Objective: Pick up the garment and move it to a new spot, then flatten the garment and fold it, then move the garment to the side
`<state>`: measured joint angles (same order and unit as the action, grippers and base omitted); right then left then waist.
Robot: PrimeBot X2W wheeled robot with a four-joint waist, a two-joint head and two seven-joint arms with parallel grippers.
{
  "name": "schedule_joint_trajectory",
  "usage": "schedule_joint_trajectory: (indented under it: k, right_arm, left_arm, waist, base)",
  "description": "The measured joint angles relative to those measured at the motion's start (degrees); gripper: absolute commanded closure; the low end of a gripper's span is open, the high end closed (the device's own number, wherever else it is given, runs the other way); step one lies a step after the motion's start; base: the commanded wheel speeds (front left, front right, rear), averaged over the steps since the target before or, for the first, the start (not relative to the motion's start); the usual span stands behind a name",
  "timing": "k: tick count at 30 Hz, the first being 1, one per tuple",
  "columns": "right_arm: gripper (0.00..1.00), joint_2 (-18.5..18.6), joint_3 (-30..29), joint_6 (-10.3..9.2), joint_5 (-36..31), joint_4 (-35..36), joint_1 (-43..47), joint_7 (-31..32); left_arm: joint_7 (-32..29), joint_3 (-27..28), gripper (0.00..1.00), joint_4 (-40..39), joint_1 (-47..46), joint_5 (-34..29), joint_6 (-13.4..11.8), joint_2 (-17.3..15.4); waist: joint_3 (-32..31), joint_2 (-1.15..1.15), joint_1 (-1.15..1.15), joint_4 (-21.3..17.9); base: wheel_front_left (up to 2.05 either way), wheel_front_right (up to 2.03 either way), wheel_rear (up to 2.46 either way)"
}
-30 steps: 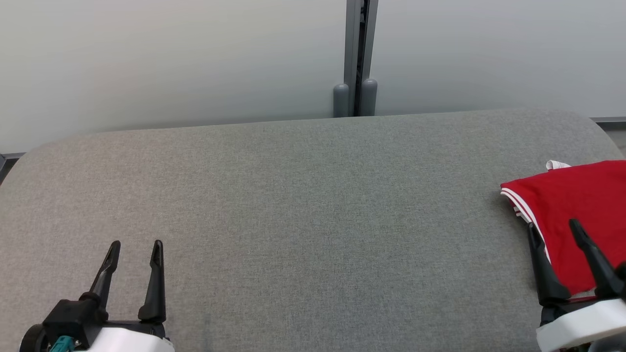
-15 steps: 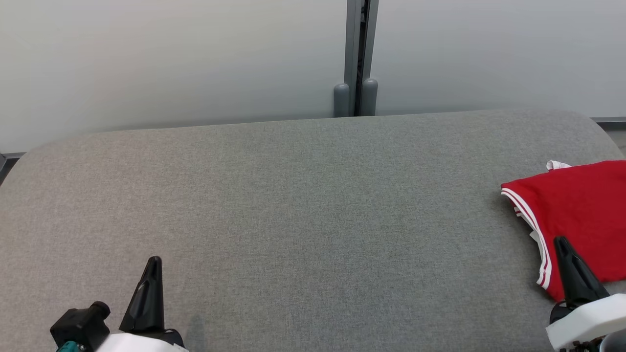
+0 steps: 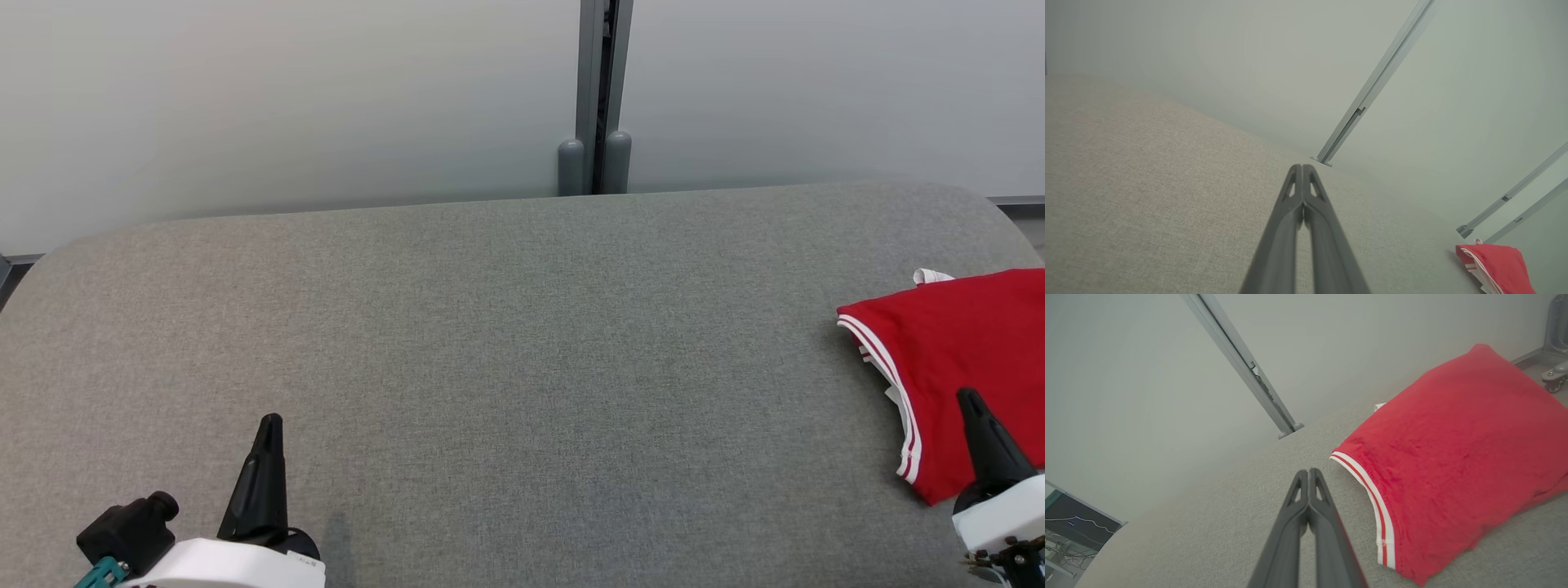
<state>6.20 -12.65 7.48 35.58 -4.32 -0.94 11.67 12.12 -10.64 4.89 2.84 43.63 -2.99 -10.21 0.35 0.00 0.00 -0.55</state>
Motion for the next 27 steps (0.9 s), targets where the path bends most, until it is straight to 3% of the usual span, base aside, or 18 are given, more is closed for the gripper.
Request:
schedule_joint_trajectory:
  k: [27]
  right_arm:
    - [1.0,0.51,-7.2,-0.01,18.06,-7.98,-5.93,7.58]
  left_arm:
    - [1.02,-1.51,1.0,3.36,-3.53,18.07,3.5,2.4]
  waist:
    - [-0.04,0.0,0.0,0.15]
  base:
    - [0.0,0.0,0.0]
